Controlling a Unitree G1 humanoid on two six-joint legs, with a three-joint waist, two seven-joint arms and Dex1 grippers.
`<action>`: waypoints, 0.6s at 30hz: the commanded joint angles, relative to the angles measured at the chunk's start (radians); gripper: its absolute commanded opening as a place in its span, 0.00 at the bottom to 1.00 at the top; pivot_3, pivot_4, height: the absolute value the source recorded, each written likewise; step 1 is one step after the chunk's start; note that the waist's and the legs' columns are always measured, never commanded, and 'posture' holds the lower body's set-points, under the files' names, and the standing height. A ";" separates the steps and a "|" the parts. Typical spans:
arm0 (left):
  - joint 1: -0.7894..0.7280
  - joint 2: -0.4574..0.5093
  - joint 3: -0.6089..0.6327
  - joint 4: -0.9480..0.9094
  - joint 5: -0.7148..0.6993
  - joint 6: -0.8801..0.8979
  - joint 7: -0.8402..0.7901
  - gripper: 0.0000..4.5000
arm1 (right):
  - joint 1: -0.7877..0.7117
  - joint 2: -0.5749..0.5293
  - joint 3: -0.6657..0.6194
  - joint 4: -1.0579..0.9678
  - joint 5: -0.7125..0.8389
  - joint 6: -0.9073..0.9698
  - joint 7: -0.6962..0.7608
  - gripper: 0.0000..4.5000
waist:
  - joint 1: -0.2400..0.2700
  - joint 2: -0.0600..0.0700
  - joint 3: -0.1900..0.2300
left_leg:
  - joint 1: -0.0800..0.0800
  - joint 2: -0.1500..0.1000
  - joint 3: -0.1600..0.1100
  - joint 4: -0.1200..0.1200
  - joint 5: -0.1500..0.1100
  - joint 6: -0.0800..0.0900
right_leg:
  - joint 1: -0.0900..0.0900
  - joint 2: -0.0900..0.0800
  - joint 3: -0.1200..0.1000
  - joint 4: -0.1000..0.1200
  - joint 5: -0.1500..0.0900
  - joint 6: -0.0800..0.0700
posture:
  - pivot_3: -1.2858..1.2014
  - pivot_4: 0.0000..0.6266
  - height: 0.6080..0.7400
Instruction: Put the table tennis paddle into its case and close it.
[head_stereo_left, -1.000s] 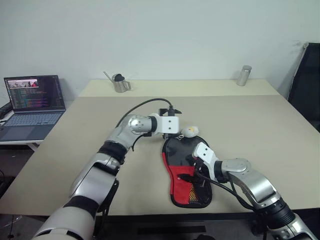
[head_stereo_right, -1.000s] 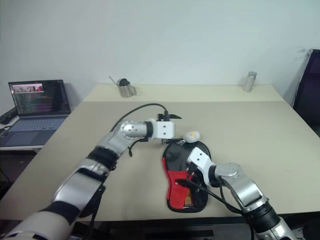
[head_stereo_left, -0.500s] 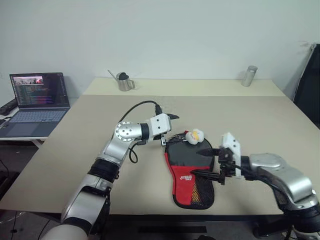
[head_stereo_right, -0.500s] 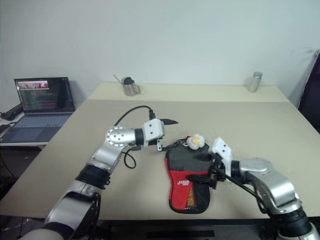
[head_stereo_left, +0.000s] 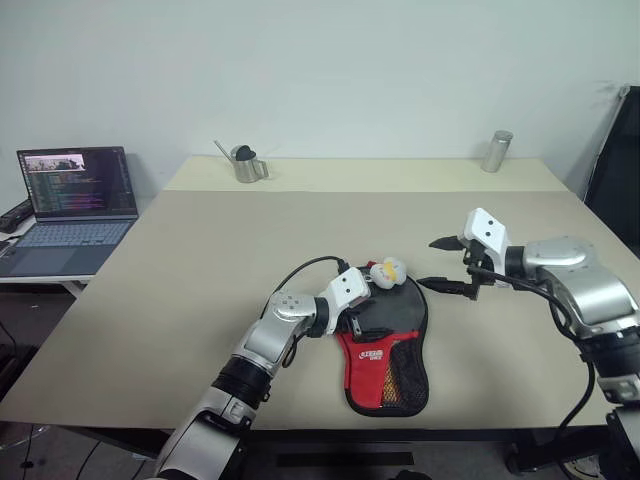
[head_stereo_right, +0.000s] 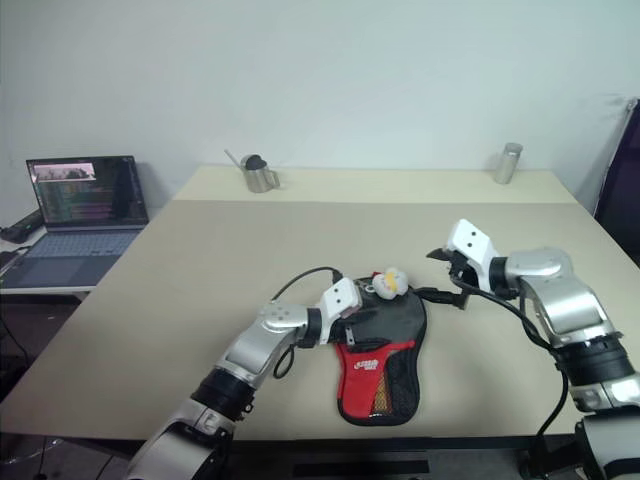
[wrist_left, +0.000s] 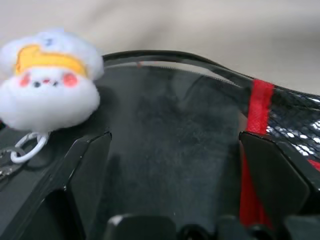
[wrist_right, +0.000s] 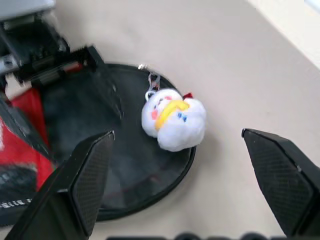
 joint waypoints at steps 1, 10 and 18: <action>-0.002 0.007 -0.034 -0.023 0.047 0.134 0.040 0.99 | -0.087 0.015 0.069 0.123 -0.104 -0.165 0.055 1.00 | 0.000 0.000 0.000 | 0.000 0.000 0.000 0.000 0.000 0.000 | 0.000 0.000 0.000 0.000 0.000 0.000 | 0.52 0.24 1.00; -0.011 -0.002 -0.039 -0.054 0.029 0.284 0.080 0.99 | -0.286 0.133 0.259 0.487 -0.373 -0.584 0.083 1.00 | -0.008 0.001 -0.001 | 0.005 0.000 0.000 0.000 0.000 -0.001 | 0.004 0.000 0.000 0.000 0.000 0.000 | 0.52 0.24 1.00; 0.004 -0.005 -0.045 -0.080 0.010 0.407 0.088 0.99 | -0.392 0.223 0.290 0.707 -0.508 -0.765 -0.051 1.00 | -0.019 0.001 -0.001 | 0.004 0.000 -0.001 0.000 0.000 -0.001 | 0.004 0.000 0.001 0.000 0.000 -0.001 | 0.52 0.24 1.00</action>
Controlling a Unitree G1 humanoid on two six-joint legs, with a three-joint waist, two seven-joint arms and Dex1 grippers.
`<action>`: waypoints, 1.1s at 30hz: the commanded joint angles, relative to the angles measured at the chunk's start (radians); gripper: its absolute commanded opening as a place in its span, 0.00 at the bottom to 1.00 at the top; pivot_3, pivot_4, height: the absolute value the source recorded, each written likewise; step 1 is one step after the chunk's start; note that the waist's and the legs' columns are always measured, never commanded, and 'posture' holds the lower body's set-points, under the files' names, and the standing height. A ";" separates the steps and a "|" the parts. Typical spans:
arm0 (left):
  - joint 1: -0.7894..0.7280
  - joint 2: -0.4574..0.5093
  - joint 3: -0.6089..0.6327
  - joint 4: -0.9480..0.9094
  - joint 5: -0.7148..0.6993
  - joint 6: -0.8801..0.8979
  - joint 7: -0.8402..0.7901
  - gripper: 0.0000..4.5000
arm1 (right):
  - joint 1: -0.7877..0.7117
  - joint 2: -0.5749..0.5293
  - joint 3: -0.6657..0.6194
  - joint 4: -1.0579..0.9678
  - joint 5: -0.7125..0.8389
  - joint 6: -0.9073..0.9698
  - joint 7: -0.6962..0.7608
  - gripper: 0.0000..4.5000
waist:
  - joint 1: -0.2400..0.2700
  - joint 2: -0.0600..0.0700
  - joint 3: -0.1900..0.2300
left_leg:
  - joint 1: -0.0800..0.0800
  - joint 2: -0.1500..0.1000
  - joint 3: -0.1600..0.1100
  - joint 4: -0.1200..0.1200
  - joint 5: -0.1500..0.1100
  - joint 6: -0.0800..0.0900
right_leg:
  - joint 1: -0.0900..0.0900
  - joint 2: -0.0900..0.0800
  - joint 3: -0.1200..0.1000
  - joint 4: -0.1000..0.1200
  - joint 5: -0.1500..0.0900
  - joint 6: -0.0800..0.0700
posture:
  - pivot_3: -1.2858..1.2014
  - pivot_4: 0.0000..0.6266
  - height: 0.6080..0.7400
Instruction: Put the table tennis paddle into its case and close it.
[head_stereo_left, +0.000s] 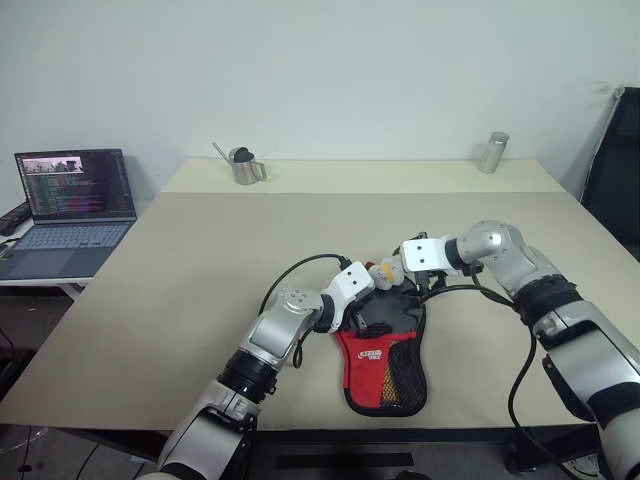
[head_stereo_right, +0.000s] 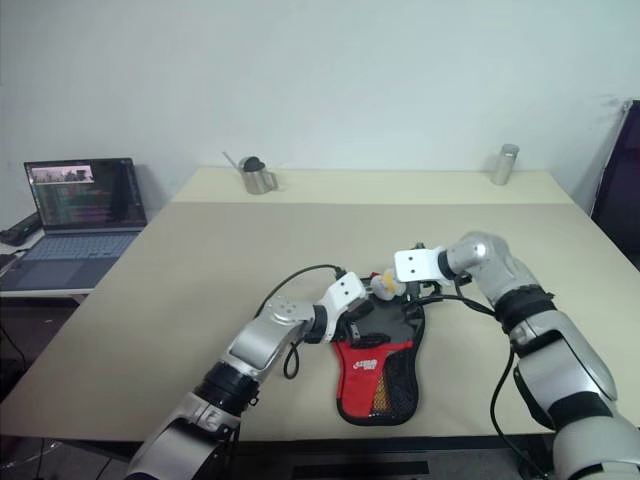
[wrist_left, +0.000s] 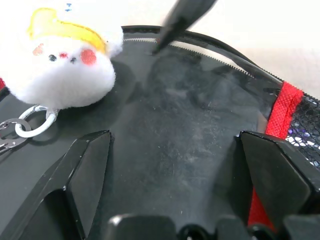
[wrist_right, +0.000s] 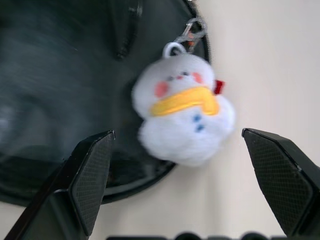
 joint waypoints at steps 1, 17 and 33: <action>0.034 0.004 -0.020 0.020 0.000 0.100 0.010 0.99 | -0.043 0.016 -0.002 0.045 -0.035 -0.071 -0.025 1.00 | -0.003 0.000 0.000 | 0.000 0.000 0.000 0.000 0.000 0.000 | 0.000 0.000 0.000 0.000 0.000 0.000 | 0.52 0.24 1.00; 0.062 0.027 0.002 -0.036 -0.044 0.215 0.059 0.99 | -0.127 0.145 0.003 0.215 -0.139 -0.134 -0.124 1.00 | -0.010 0.004 -0.002 | 0.001 0.000 0.000 0.000 0.000 0.000 | 0.000 0.000 0.001 0.001 0.000 -0.001 | 0.52 0.24 1.00; 0.079 0.065 -0.003 -0.050 -0.054 0.222 0.077 1.00 | -0.132 0.213 0.006 0.286 -0.188 -0.118 -0.207 0.63 | -0.018 0.005 -0.003 | 0.002 0.000 0.000 0.000 0.000 -0.001 | 0.000 0.001 0.002 0.002 0.001 -0.001 | 0.52 0.24 1.00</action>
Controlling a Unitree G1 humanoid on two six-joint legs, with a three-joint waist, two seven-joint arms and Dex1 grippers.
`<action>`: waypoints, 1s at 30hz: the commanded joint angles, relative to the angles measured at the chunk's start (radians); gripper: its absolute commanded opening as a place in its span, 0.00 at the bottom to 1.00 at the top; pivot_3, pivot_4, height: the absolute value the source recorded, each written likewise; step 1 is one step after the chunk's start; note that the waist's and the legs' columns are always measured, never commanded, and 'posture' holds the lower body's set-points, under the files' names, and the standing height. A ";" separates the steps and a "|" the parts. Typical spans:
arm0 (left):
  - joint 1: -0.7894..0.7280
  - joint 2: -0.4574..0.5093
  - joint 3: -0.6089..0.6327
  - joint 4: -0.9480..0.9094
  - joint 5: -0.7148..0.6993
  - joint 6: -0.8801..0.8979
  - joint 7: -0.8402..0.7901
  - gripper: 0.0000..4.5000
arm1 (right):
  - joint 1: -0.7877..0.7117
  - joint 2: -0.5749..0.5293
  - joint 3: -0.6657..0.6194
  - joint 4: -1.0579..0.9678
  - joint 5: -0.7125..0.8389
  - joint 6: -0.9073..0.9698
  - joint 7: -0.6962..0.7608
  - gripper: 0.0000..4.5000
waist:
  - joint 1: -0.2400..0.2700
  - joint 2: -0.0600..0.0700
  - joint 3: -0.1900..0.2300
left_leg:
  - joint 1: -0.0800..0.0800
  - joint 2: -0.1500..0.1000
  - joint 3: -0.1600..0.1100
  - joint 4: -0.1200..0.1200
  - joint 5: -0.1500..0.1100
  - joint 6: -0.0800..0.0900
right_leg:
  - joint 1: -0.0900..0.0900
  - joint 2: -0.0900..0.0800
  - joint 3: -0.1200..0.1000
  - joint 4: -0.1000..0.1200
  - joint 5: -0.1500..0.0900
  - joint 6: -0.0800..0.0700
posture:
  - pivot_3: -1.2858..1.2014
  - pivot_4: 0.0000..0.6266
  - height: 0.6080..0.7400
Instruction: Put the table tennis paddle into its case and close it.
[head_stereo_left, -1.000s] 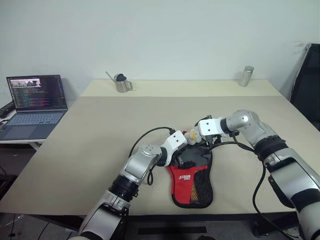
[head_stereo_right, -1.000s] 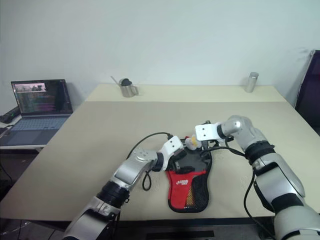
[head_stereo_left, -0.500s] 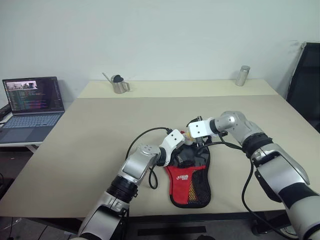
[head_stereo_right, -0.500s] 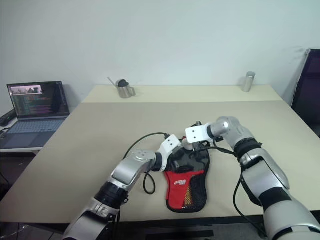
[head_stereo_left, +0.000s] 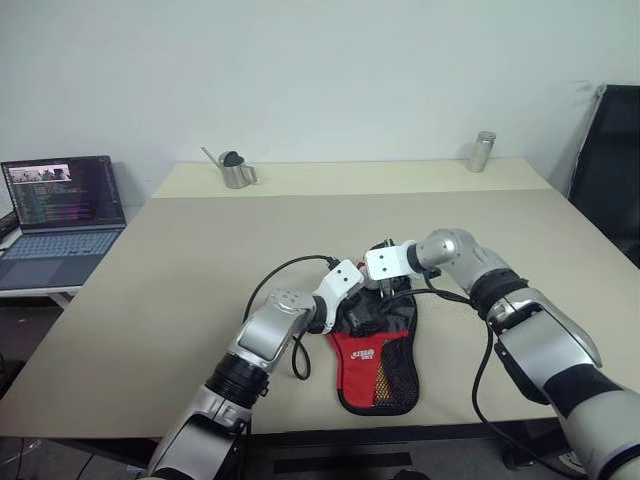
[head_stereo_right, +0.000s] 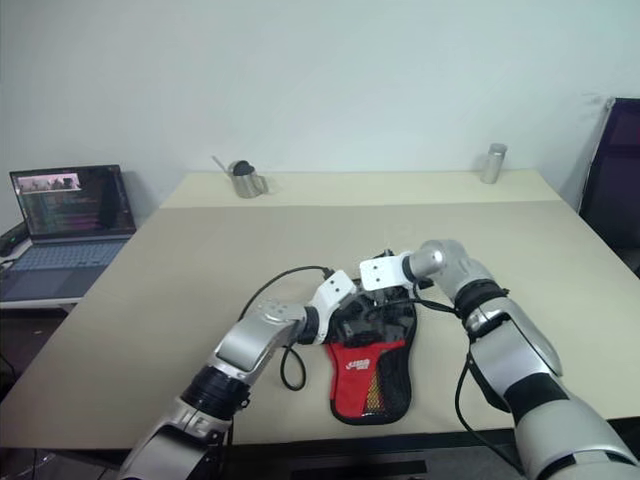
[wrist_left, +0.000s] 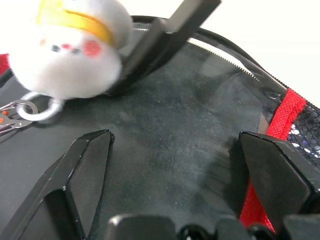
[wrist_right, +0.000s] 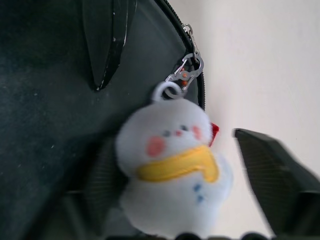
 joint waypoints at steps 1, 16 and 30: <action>0.047 0.024 -0.024 0.048 0.011 0.067 0.008 1.00 | -0.028 0.003 -0.005 0.000 -0.006 -0.003 -0.013 0.55 | -0.001 0.000 0.000 | 0.000 0.000 0.000 0.000 0.000 0.000 | 0.000 0.000 0.000 0.000 0.000 0.000 | 0.52 0.24 1.00; 0.037 0.017 -0.038 0.060 0.012 0.054 0.001 1.00 | -0.072 -0.007 -0.034 0.028 -0.019 0.042 -0.168 0.03 | -0.003 0.000 0.000 | 0.000 0.000 0.000 0.000 0.000 0.000 | 0.000 0.000 0.000 0.000 0.000 0.000 | 0.52 0.24 1.00; 0.030 0.013 -0.053 0.070 0.011 0.044 -0.004 1.00 | -0.118 -0.026 -0.031 0.129 -0.053 0.194 -0.407 0.03 | 0.007 0.000 0.000 | -0.001 0.000 -0.001 -0.001 0.000 0.000 | 0.000 0.000 0.001 -0.001 0.000 0.000 | 0.52 0.24 1.00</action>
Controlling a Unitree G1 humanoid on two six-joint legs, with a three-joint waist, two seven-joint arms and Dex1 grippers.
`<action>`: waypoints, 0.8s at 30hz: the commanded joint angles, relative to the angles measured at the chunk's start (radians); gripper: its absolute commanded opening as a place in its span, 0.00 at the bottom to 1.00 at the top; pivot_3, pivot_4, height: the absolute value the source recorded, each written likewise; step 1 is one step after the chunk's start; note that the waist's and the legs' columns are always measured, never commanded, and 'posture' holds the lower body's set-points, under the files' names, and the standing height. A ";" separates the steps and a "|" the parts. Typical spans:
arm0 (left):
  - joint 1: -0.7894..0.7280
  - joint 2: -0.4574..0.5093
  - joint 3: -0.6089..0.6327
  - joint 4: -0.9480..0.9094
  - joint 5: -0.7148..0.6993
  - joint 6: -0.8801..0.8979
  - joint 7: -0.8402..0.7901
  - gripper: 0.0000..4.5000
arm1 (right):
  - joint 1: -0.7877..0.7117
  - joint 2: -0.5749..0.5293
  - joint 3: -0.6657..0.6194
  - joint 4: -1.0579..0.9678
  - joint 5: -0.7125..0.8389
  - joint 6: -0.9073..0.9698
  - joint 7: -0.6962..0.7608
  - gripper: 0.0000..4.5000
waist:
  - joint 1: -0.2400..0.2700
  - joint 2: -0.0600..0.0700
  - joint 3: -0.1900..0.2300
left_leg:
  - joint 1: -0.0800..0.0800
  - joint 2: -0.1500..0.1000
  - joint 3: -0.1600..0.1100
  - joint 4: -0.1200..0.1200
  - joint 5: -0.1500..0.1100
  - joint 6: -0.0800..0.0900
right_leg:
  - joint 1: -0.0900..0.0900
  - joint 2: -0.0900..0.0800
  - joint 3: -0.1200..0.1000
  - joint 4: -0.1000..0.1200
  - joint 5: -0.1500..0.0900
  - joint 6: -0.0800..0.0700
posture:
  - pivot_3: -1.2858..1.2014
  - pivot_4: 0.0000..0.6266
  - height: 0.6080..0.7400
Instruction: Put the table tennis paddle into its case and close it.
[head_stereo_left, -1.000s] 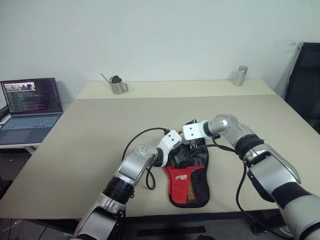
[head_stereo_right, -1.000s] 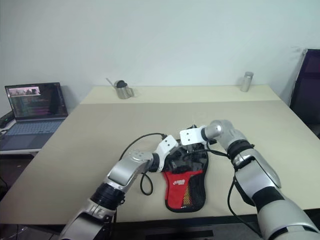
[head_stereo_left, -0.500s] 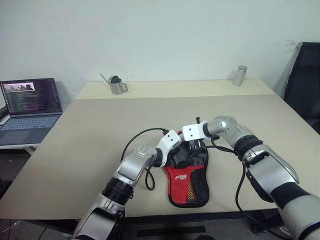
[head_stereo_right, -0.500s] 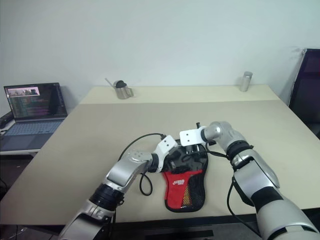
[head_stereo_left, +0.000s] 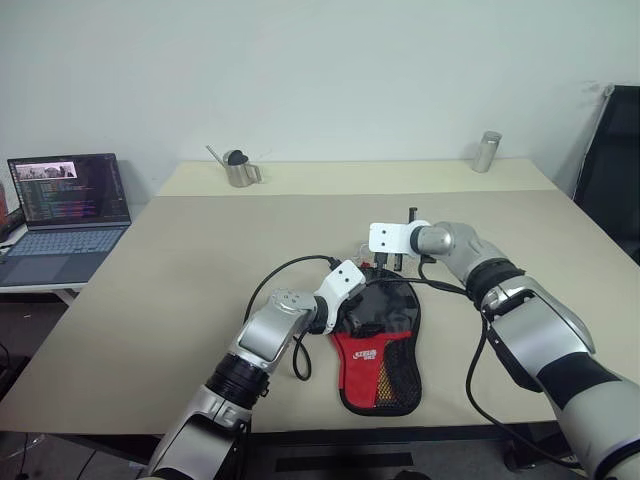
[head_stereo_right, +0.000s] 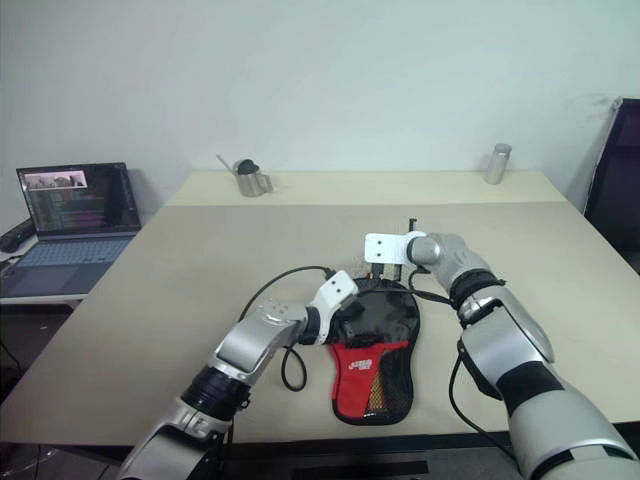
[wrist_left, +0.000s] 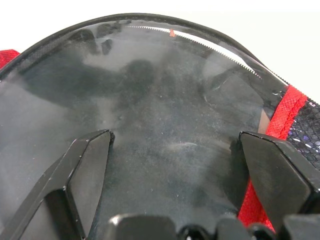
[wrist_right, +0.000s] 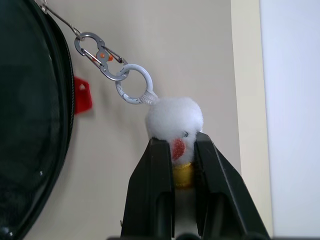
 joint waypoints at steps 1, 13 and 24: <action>0.033 0.013 -0.035 0.076 0.015 0.041 -0.004 1.00 | -0.030 -0.051 -0.023 -0.002 -0.006 0.031 -0.034 0.03 | 0.000 0.000 0.000 | 0.000 0.000 0.000 0.000 0.000 0.000 | 0.000 0.000 0.000 0.000 0.000 0.000 | 0.52 0.24 1.00; 0.013 0.004 -0.051 0.110 0.018 0.018 -0.017 1.00 | 0.013 -0.173 -0.025 -0.009 0.002 0.045 0.056 0.03 | 0.004 0.000 0.000 | 0.000 -0.001 -0.001 0.000 0.000 0.000 | 0.001 0.000 -0.001 -0.001 0.000 0.000 | 0.52 0.24 1.00; -0.005 -0.011 -0.066 0.146 0.026 -0.006 -0.030 1.00 | 0.201 -0.389 -0.060 -0.245 0.075 -0.034 0.398 0.03 | 0.007 0.001 0.000 | 0.001 -0.001 -0.002 0.000 0.000 0.000 | 0.006 0.000 -0.004 -0.003 0.000 0.000 | 0.52 0.24 1.00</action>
